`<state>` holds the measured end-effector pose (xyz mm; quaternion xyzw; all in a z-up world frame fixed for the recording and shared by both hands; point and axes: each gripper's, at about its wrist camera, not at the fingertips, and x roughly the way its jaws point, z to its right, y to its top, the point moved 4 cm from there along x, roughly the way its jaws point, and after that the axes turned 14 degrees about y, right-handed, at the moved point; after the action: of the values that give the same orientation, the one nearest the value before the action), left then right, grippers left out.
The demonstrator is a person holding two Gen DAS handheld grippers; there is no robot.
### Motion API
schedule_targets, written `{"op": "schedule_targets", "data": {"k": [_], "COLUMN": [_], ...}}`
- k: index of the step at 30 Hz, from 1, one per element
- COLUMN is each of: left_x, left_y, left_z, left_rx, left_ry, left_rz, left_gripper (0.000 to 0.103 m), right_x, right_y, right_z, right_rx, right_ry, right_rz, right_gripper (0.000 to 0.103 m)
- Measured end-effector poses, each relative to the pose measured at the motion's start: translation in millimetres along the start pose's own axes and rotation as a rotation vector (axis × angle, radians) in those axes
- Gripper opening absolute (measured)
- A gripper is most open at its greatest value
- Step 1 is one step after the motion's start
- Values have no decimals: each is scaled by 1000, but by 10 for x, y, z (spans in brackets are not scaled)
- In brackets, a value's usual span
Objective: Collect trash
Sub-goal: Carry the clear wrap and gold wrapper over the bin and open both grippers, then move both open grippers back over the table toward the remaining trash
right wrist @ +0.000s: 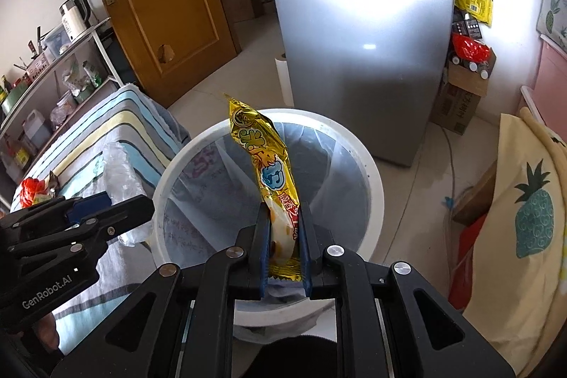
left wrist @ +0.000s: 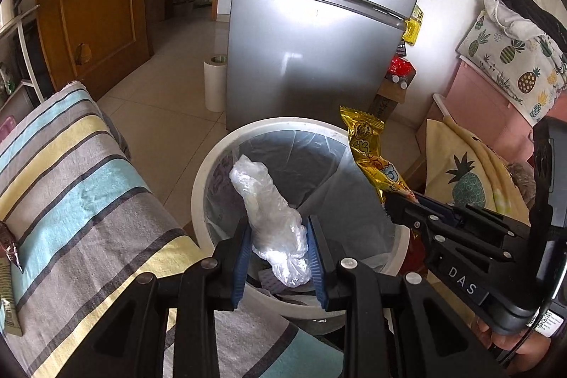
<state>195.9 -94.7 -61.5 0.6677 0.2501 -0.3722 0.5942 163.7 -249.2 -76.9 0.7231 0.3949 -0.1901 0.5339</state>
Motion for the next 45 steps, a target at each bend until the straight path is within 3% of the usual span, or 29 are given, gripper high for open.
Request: {"op": "schedule_targets", "data": {"k": [4, 7, 9, 25, 45], "left_x": [4, -11, -29, -312, -751], "left_y": [-5, -3, -2, -27, -382], "left_z": [-25, -58, -75, -367, -1346], "left_rx": [1, -11, -11, -67, -235], "left_ry": [13, 14, 17, 54, 194], "left_rz": [0, 3, 9, 60, 102], "left_gripper": [35, 50, 50, 50, 50], "right_x": [58, 63, 61, -65, -33], "right_y": [-25, -36, -50, -29, -5], "right_z": [-10, -7, -22, -214, -925], "right_rx": [-8, -4, -9, -27, -138], "right_ry": [-17, -13, -13, 2, 116], "right_rz": [-19, -20, -20, 19, 43], "right_gripper": [20, 33, 42, 43, 43]}}
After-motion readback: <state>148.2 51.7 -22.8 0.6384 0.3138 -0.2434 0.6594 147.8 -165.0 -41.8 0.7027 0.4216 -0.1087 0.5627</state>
